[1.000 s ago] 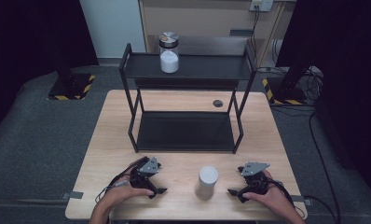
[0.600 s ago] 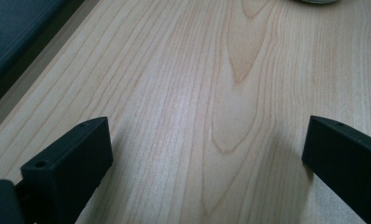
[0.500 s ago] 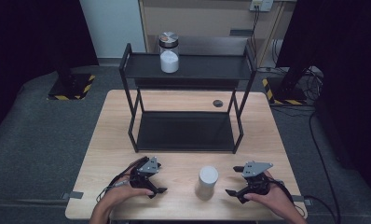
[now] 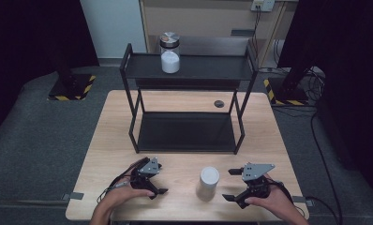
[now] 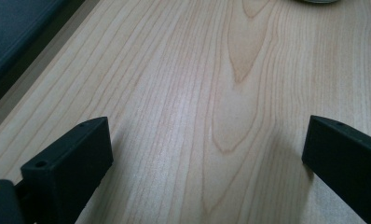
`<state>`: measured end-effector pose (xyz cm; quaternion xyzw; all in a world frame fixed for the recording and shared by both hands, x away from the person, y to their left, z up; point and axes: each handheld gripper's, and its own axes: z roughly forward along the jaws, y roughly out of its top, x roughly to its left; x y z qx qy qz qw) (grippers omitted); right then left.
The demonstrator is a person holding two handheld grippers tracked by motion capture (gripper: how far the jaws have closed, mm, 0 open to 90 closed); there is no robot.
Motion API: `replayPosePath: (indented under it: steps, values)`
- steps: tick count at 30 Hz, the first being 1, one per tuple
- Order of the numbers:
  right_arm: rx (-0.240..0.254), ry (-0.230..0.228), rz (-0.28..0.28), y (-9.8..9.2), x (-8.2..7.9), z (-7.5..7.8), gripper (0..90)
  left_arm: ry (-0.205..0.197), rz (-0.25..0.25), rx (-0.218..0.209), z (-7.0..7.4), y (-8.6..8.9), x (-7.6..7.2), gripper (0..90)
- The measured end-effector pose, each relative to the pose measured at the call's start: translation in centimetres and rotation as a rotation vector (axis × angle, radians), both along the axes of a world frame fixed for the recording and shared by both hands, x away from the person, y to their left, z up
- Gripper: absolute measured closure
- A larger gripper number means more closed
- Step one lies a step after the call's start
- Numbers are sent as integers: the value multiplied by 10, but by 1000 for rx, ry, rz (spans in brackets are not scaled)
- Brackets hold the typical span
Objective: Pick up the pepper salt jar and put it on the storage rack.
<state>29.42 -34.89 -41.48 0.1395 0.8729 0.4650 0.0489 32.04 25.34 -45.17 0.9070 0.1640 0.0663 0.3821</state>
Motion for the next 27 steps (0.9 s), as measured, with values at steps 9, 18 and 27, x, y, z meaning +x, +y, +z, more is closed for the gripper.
replayPosePath:
  steps: [9,18,27]
  values:
    - [37,-1,1,7,0,4,86,0,1,0,0,0,0,3]
    - [60,-13,0,19,-5,0,68,0,2,0,0,0,0,3]
    - [62,-35,7,34,-8,0,85,-1,6,1,0,1,-1,3]
